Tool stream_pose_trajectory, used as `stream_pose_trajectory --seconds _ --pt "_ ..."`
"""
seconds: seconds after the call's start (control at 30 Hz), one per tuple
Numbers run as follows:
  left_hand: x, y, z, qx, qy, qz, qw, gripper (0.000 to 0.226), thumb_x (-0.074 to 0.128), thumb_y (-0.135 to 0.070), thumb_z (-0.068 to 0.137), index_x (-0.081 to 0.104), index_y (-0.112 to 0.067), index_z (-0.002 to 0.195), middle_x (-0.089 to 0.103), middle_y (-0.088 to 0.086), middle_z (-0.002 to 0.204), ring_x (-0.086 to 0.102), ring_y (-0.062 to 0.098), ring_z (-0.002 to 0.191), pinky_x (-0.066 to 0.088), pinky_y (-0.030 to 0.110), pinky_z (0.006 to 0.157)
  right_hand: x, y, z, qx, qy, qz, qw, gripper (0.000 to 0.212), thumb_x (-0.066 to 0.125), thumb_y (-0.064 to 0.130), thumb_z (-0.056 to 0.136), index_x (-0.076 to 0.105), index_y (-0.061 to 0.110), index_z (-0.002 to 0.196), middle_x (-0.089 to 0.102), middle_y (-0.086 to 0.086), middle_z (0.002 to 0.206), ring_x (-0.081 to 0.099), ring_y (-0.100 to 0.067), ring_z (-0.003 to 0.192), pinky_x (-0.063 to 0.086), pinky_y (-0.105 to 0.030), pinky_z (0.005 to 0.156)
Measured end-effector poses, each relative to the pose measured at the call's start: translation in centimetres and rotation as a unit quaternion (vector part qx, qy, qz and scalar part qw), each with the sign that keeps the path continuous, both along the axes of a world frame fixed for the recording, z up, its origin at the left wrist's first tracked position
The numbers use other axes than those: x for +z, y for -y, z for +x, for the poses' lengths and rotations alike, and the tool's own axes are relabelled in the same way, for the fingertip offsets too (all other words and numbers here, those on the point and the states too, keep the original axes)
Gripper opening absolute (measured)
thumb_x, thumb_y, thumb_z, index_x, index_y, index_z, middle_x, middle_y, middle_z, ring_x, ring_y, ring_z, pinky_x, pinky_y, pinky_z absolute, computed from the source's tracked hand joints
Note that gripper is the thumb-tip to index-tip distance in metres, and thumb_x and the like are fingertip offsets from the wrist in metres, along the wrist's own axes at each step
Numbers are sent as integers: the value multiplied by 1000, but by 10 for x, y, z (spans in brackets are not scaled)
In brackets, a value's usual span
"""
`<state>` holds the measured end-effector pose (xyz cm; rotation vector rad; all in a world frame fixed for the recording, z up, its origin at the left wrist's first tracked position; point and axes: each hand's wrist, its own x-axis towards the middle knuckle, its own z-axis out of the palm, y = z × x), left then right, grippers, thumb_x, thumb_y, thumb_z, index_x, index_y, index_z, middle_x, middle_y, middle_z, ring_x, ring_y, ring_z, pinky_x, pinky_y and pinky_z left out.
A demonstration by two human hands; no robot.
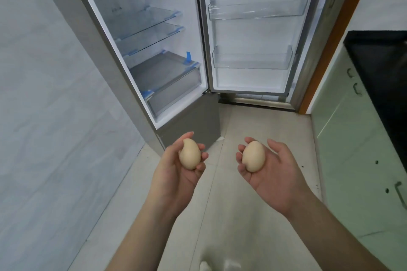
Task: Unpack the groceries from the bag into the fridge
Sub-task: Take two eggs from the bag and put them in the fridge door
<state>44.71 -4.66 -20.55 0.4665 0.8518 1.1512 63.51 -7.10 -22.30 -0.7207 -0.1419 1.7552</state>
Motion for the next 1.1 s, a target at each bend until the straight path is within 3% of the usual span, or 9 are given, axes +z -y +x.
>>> stream_pose_trajectory --seconds 0.17,0.3,0.4,0.53,0.7,0.93,1.1 --pt "1 -67 4 -7 49 20 999 42 40 -34 96 61 -6 119 62 17 91 61 24 77 52 26 61 8 -69 -6 2 16 22 1000 34 53 24 80 67 7 105 67 -15 96 61 -27 89 56 -32 71" --pt "10 -123 1 -15 57 43 997 42 51 -29 86 60 -6 120 61 19 99 65 28 86 56 28 67 15 -129 -19 3 26 49 998 30 49 20 87 63 7 111 66 -14 95 62 -26 89 57 -32 71" --pt "21 -174 -8 -17 80 56 995 32 47 -22 94 60 -7 120 63 19 100 65 29 92 57 28 72 20 -181 -34 0 35 54 998 27 44 19 95 60 9 114 66 -14 96 65 -25 87 57 -32 73" --pt "35 -231 -17 -28 98 85 991 38 49 -23 93 56 -5 126 62 21 99 64 33 98 57 32 82 33 -234 -44 -6 61 69 996 27 49 22 95 60 10 116 65 -14 99 65 -23 88 56 -29 70" --pt "55 -297 -5 -31 70 127 989 34 51 -24 95 58 -3 122 55 23 106 63 34 104 55 32 81 52 -288 -35 -46 74 64 994 31 52 26 94 60 9 118 65 -15 97 65 -20 81 54 -21 58" --pt "96 -383 44 -70 60 204 975 32 45 -25 102 57 -3 122 58 22 99 65 28 99 54 30 84 94 -362 16 -70 91 120 986 31 50 29 96 63 9 116 67 -16 96 64 -20 81 55 -21 64" --pt "113 -432 92 -83 15 251 964 32 43 -29 102 55 -10 125 64 18 94 68 25 86 55 24 68 113 -410 62 -80 97 147 981 29 56 27 91 65 12 114 64 -17 93 63 -21 75 55 -23 65"
